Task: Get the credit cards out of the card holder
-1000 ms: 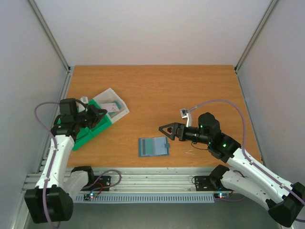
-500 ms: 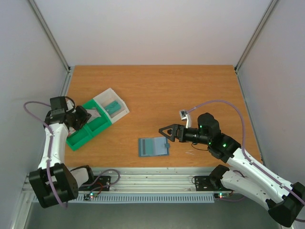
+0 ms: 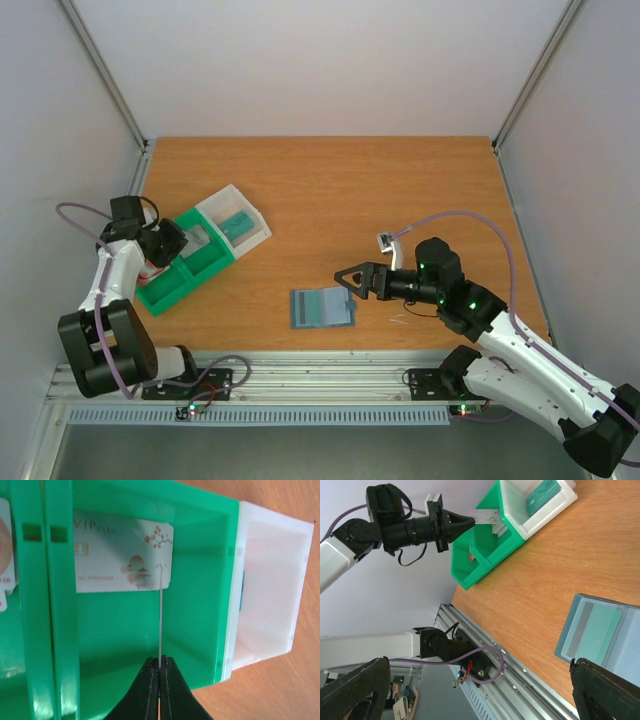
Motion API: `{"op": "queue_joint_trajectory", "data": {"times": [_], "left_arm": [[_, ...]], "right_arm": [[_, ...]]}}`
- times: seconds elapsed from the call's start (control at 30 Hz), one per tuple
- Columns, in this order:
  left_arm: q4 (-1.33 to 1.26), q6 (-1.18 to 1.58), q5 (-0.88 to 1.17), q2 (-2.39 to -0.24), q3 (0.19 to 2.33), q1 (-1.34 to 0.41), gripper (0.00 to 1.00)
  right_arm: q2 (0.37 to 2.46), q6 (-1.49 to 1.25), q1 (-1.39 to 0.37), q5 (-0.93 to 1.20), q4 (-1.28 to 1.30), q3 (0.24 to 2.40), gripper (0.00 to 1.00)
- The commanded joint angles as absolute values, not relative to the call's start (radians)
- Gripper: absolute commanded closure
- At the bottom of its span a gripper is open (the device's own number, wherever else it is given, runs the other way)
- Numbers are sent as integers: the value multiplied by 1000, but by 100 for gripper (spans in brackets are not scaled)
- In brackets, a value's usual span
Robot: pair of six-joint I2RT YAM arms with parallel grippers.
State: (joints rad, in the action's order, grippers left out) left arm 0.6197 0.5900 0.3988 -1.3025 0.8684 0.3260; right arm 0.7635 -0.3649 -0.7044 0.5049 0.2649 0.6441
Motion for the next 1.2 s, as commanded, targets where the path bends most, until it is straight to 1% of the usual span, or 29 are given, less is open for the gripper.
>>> {"op": "queue_joint_trajectory", "data": {"times": [0.0, 0.27, 0.63, 0.83, 0.93, 1.17], "left_arm": [[497, 577, 383, -1358, 904, 331, 100], [445, 563, 377, -1440, 922, 331, 99], [399, 560, 347, -1499, 921, 331, 98], [405, 555, 325, -1509, 924, 331, 93], [410, 559, 323, -1513, 930, 331, 89], [464, 555, 280, -1516, 960, 331, 85]], "right_arm": [[743, -342, -709, 494, 290, 665, 1], [727, -334, -708, 473, 311, 667, 1], [727, -332, -709, 457, 320, 658, 2], [715, -347, -708, 448, 318, 640, 2], [720, -347, -708, 446, 320, 638, 1], [719, -349, -709, 448, 328, 636, 2]]}}
